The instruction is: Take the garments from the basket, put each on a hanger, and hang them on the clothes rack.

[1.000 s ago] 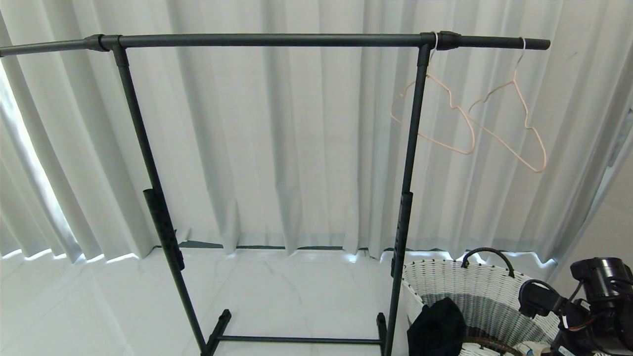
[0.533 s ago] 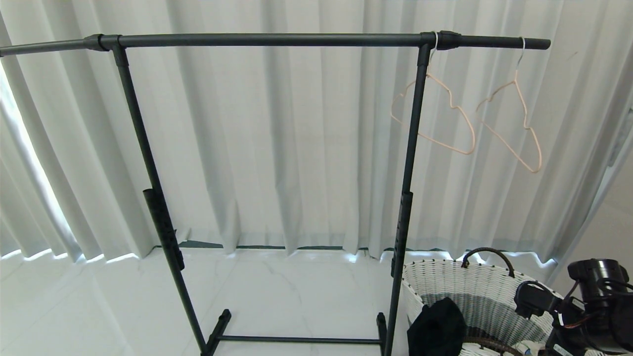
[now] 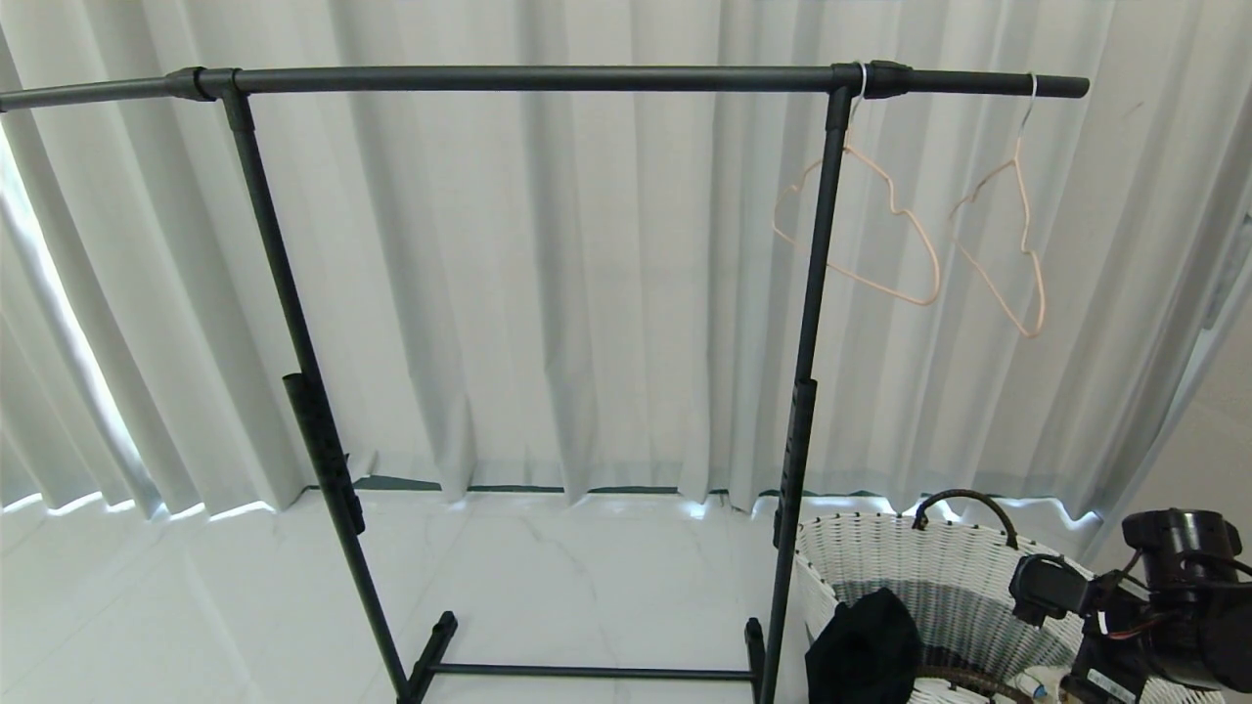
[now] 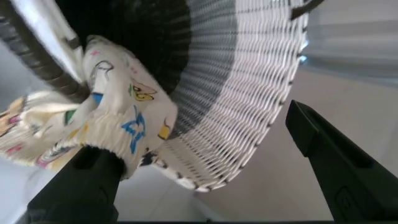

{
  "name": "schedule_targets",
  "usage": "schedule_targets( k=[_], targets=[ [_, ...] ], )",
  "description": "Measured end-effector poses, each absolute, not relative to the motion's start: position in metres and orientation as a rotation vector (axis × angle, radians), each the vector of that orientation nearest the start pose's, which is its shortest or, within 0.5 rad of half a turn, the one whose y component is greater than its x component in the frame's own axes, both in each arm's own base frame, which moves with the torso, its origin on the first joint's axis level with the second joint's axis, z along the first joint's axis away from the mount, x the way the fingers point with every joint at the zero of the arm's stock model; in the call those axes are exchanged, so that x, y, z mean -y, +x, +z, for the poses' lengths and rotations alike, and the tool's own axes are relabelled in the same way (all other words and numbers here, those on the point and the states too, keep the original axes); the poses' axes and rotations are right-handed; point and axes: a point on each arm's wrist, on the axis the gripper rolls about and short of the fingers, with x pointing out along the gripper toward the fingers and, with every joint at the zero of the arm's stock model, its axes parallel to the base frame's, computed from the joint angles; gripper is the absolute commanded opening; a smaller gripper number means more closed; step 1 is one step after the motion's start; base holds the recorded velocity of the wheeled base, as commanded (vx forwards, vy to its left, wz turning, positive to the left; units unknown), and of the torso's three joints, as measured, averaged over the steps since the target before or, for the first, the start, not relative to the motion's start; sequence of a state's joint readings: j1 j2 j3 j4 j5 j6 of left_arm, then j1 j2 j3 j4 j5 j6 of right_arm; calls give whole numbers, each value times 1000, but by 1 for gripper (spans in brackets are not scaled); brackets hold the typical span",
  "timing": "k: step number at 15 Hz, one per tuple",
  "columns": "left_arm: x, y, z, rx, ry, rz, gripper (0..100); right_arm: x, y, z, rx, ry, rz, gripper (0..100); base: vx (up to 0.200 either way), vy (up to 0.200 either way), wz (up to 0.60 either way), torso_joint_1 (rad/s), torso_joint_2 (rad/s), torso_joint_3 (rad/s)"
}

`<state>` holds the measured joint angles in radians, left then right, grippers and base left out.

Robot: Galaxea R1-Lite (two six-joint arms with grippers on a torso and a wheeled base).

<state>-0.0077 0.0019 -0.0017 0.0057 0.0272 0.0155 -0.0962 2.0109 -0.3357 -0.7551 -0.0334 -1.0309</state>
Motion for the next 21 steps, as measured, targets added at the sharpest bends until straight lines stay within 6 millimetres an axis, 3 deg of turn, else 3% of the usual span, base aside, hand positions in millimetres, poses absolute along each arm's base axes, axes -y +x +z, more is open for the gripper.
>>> schedule_targets(
  k=[2,3,9,13,17,19,21],
  targets=[
    [-1,-23,75,-6,16,20,100,25,245,5,-906,-923,371,100,0,0,0,0,0,0],
    [-1,-23,75,-7,16,19,100,25,245,4,-908,-921,373,0,0,0,0,0,0,0],
    [-1,-23,75,-7,16,20,100,26,235,6,-919,-903,361,0,0,0,0,0,0,0],
    [-1,-23,75,-6,31,19,100,20,221,41,-817,-808,266,0,0,0,0,0,0,0],
    [-1,-23,75,-7,34,19,100,5,196,103,-827,-756,299,0,0,0,0,0,0,0],
    [-1,-23,75,-7,34,19,100,-2,180,156,-852,-731,325,0,0,0,0,0,0,0],
    [-1,-23,75,-6,28,19,100,-8,152,213,-765,-729,298,0,0,0,0,0,0,0]
  ],
)
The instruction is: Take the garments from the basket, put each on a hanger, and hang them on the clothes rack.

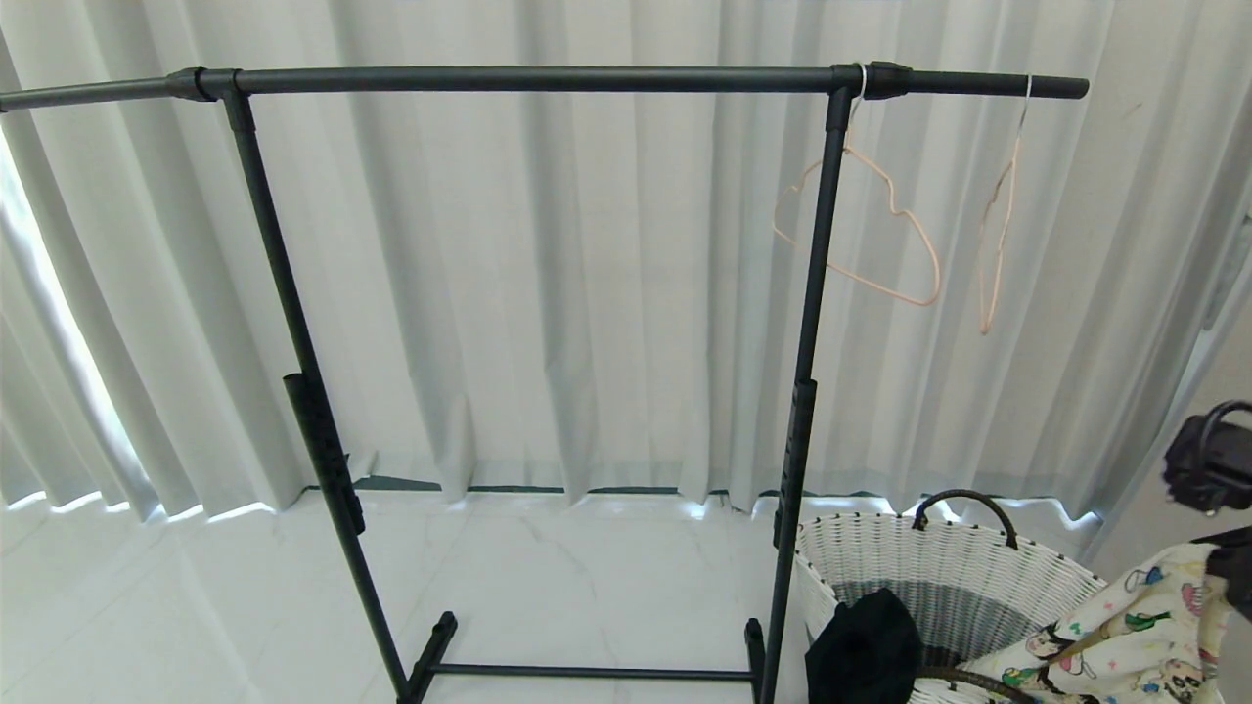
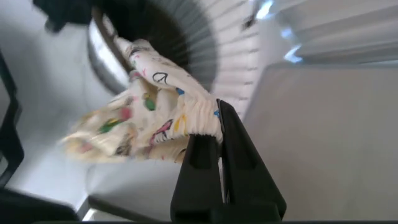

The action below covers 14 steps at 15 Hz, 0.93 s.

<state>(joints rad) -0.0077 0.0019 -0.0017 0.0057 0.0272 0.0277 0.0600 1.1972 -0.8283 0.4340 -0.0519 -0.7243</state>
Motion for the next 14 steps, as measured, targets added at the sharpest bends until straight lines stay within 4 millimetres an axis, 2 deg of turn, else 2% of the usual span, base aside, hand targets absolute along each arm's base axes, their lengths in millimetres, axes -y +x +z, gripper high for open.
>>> schedule_targets(
  k=[2,4,9,14],
  targets=[
    [-1,-23,75,-6,9,20,100,-13,130,241,-635,-741,290,0,0,0,0,0,0,0],
    [-1,-23,75,-6,11,20,100,-19,119,251,-558,-756,318,0,-200,0,0,5,5,0],
    [-1,-23,75,-6,17,20,100,-34,111,254,-486,-793,439,0,-200,0,0,-2,5,3],
    [-1,-23,75,-6,11,20,100,-41,115,250,-496,-806,492,0,-200,0,0,3,0,1]
  ],
)
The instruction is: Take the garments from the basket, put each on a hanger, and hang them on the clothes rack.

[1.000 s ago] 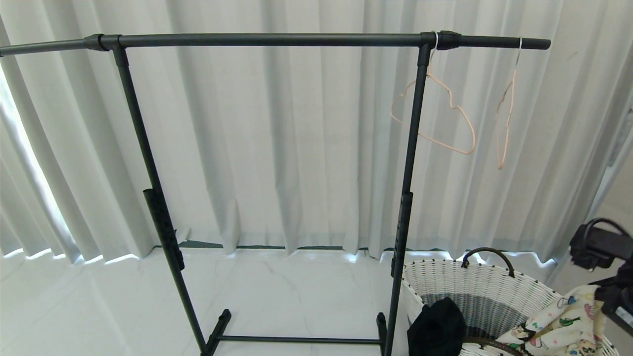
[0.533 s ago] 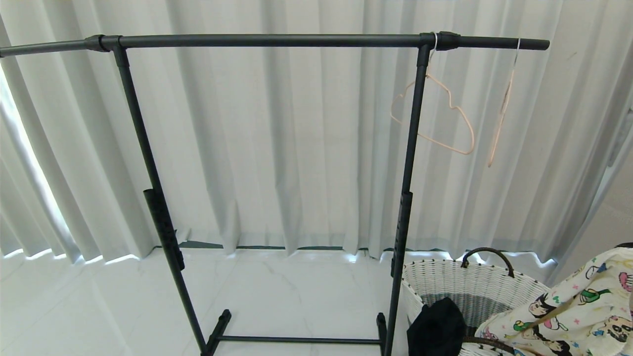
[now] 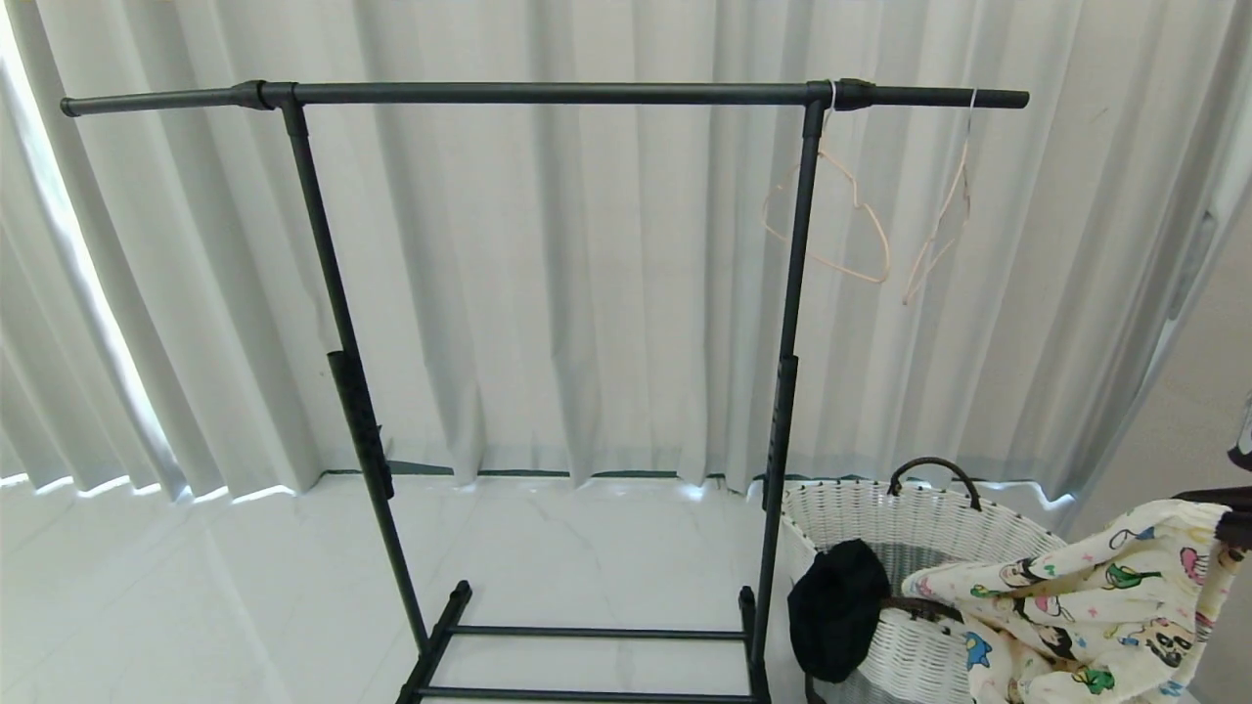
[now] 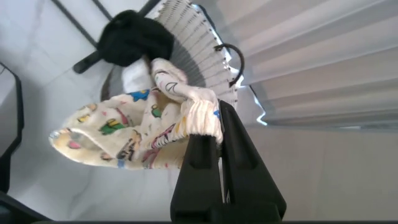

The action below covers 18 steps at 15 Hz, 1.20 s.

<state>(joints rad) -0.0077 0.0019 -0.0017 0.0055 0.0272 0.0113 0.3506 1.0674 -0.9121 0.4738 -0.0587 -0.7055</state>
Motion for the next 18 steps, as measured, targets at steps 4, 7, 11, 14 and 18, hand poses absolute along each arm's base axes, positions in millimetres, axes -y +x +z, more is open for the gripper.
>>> schedule_targets(
  k=[4,7,11,14,18],
  targets=[
    [-1,-23,75,-7,40,19,100,-47,123,246,-519,-815,527,0,0,0,0,0,0,0],
    [-1,-23,75,-7,47,18,100,-47,122,245,-520,-816,535,0,0,0,0,0,0,0],
    [0,-23,75,-6,77,-5,100,-49,118,247,-502,-822,554,0,0,0,0,0,0,0],
    [0,-23,75,-5,80,-12,100,-52,115,247,-488,-807,587,0,0,0,0,0,0,0],
    [2,-25,92,28,26,-108,100,-56,117,252,-466,-780,632,0,0,0,0,0,0,0]
  ],
)
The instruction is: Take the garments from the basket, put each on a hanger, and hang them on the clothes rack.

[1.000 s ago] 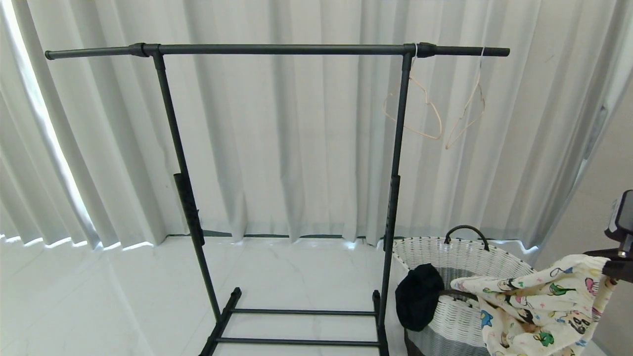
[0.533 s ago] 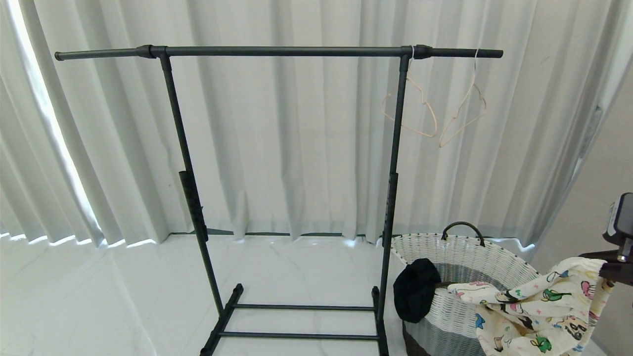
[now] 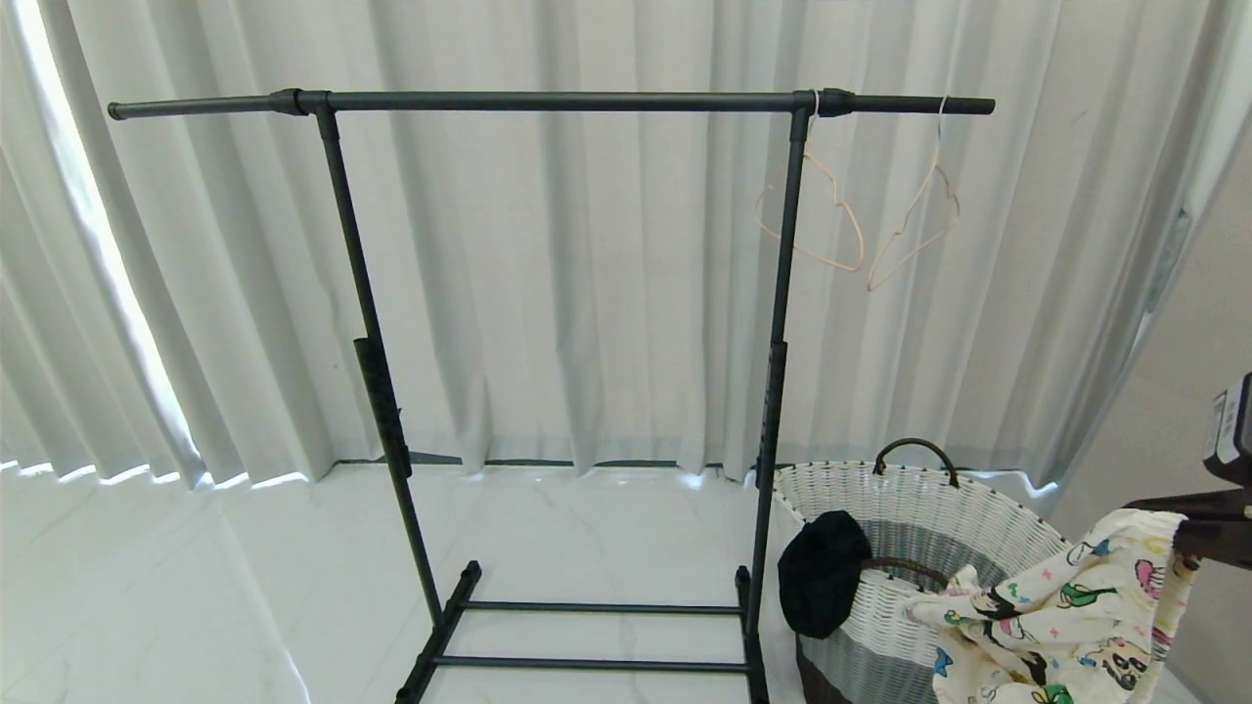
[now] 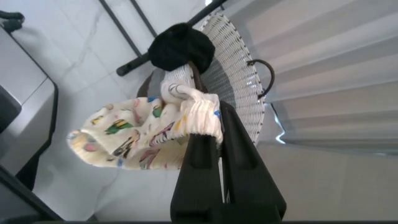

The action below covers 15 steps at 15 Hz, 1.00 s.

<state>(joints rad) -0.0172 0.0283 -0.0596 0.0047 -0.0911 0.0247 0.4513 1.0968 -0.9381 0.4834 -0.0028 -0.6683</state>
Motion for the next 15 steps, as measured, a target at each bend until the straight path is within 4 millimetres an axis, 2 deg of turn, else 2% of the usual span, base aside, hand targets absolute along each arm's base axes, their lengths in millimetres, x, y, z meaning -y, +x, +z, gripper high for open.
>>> schedule_targets(
  k=[2,4,6,8,9,11,13,15],
  targets=[
    [2,-24,128,47,-27,-140,100,-61,125,258,-462,-776,642,0,0,0,0,0,0,0],
    [2,-9,174,10,-55,-168,100,-67,135,261,-464,-771,666,0,0,0,0,0,0,0],
    [5,26,217,-64,-73,-200,100,-75,146,260,-489,-735,684,0,0,0,0,0,0,0],
    [12,74,248,-153,-111,-207,100,-85,155,258,-524,-663,720,0,0,0,0,0,0,0],
    [20,98,255,-204,-148,-193,100,-91,157,257,-542,-629,730,0,0,0,0,0,0,0],
    [55,136,250,-338,-238,-188,100,-110,159,251,-606,-521,761,0,0,0,0,0,0,0],
    [102,150,226,-476,-293,-219,100,-126,163,247,-646,-475,782,0,0,0,0,0,0,0],
    [149,145,200,-519,-321,-336,100,-143,174,251,-638,-440,793,0,0,0,0,0,0,0]
  ],
)
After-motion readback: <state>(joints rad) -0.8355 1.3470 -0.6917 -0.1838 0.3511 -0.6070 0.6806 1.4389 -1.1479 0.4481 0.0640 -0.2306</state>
